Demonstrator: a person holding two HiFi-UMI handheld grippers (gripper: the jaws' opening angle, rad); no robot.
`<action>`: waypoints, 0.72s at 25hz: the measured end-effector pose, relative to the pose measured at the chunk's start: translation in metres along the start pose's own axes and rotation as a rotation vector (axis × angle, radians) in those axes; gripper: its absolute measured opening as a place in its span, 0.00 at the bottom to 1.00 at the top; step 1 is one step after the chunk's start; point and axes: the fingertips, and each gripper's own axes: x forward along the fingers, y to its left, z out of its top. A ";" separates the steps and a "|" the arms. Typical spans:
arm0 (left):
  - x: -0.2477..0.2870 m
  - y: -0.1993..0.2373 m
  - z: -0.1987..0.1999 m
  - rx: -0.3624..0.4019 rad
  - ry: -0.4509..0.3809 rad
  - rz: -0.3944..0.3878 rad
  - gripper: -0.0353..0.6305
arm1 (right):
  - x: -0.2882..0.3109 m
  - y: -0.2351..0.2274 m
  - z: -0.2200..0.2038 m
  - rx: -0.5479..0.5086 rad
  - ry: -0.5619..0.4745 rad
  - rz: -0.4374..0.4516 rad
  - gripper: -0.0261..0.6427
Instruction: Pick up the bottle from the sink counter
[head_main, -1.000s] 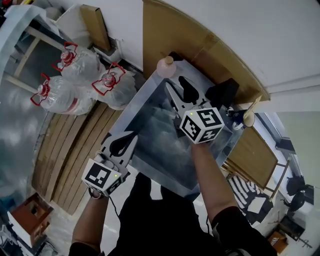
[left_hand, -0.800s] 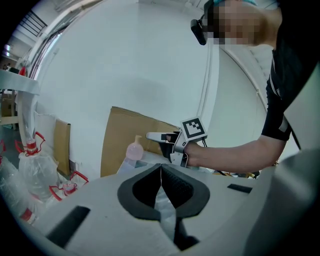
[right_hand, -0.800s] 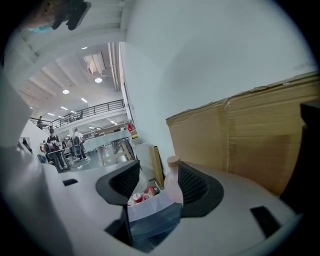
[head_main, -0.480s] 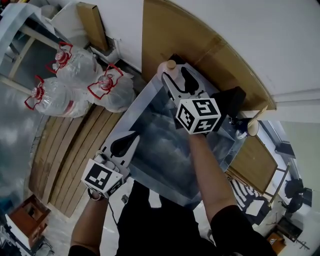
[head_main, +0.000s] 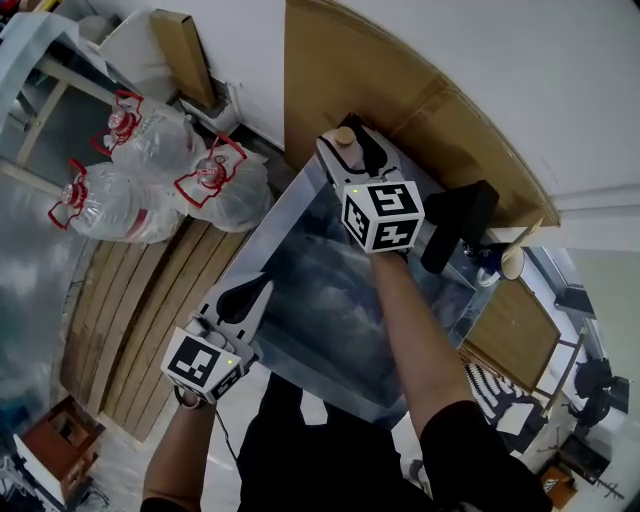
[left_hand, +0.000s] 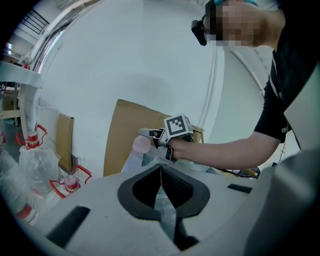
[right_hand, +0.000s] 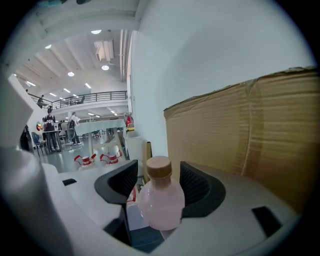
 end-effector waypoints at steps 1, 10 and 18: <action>0.001 0.002 -0.002 0.002 0.002 0.001 0.09 | 0.002 0.000 0.000 -0.014 0.001 0.000 0.41; 0.017 0.009 -0.005 0.007 0.012 -0.008 0.09 | 0.007 -0.007 -0.007 -0.057 -0.007 -0.027 0.30; 0.024 0.009 -0.002 0.006 0.013 -0.012 0.09 | 0.006 -0.005 -0.006 -0.104 -0.012 -0.040 0.25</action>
